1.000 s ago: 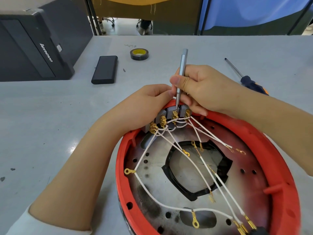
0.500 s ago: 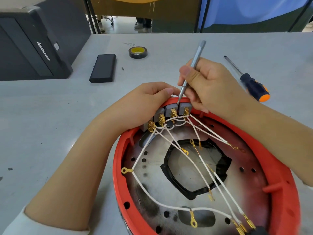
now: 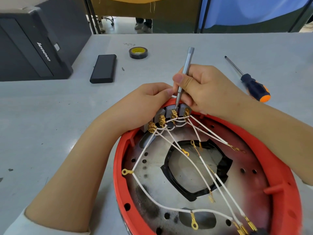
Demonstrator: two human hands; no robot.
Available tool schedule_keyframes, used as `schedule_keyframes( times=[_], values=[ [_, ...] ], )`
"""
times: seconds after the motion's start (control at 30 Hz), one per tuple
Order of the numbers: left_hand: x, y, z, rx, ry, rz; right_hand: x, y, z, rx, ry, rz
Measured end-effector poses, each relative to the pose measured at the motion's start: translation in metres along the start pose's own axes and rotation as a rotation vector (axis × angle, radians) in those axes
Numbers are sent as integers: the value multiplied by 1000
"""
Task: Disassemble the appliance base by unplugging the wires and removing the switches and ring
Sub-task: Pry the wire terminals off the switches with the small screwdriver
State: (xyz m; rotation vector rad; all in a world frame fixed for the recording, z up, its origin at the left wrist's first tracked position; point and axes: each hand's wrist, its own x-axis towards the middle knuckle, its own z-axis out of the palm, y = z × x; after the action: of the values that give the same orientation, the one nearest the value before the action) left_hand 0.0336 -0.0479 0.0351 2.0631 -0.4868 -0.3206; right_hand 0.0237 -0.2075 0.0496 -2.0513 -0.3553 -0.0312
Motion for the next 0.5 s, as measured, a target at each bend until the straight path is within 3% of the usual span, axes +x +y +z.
schedule_keyframes(
  times=[0.23, 0.5],
  values=[
    [-1, 4, 0, 2, -18, -12, 6, -3, -2, -16, -84, 59],
    [1, -3, -1, 25, -16, 6, -8, 2, 1, 22, 29, -131]
  ],
)
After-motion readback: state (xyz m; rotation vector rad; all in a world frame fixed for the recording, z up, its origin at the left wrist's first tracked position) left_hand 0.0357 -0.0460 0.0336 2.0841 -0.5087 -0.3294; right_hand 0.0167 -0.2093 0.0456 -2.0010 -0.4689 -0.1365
